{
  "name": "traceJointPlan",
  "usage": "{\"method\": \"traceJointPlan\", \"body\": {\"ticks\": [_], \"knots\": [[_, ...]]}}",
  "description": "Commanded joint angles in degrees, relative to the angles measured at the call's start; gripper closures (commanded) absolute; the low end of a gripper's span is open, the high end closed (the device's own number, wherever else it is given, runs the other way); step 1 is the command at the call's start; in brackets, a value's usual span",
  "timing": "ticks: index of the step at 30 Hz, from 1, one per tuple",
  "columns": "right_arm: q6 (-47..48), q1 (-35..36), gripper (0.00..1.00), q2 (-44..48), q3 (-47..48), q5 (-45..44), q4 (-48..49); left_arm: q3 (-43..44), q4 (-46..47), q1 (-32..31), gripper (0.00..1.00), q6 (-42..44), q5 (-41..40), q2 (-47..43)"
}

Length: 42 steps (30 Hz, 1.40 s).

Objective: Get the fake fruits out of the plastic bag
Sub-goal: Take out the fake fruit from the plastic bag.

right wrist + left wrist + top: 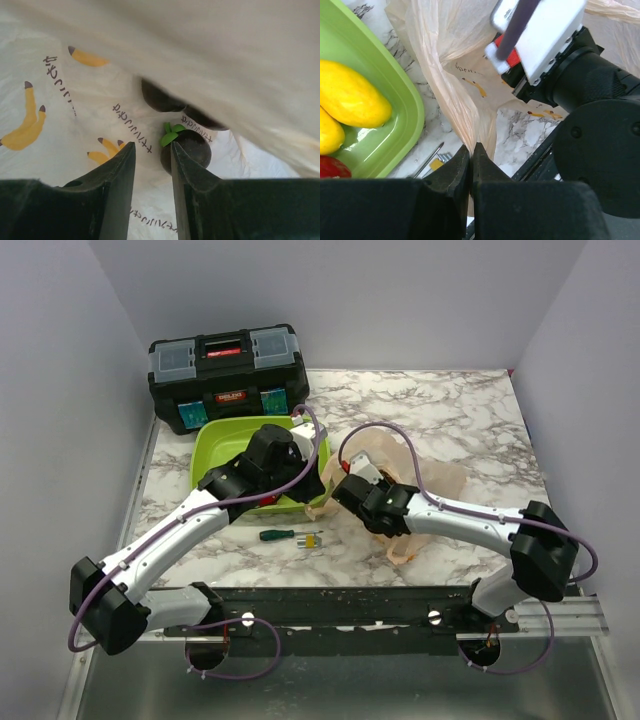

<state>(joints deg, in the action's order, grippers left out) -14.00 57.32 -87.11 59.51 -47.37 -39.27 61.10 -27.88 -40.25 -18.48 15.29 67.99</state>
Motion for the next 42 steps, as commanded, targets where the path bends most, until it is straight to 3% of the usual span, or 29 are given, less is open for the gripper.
{"method": "traceJointPlan", "body": {"ticks": [1,14,22,33,39,42], "knots": [[2.1,-0.8,0.62,-1.9,-1.8,-2.6,4.9,1.0,1.2,-0.2,0.97,0.4,1.9,0.2],[7.3,-5.9,0.50,-7.5,-3.4,1.2,13.8,0.6,1.4,-0.1,0.97,1.4,2.0,1.6],[7.4,-7.4,0.39,-11.7,-2.8,-2.7,14.6,1.4,2.0,-0.2,0.97,-1.1,3.5,2.0],[6.5,-8.5,0.30,-17.1,-1.0,-9.9,14.7,0.2,2.3,-0.2,0.97,-4.8,1.7,3.2],[6.6,-9.6,0.30,-19.2,-0.2,-11.2,16.3,-0.1,1.5,-0.1,0.98,-5.2,-0.7,4.3],[7.5,-9.6,0.35,-20.3,-0.8,-10.3,18.1,-0.3,1.1,-0.1,0.98,-5.6,-2.4,4.4]]}}
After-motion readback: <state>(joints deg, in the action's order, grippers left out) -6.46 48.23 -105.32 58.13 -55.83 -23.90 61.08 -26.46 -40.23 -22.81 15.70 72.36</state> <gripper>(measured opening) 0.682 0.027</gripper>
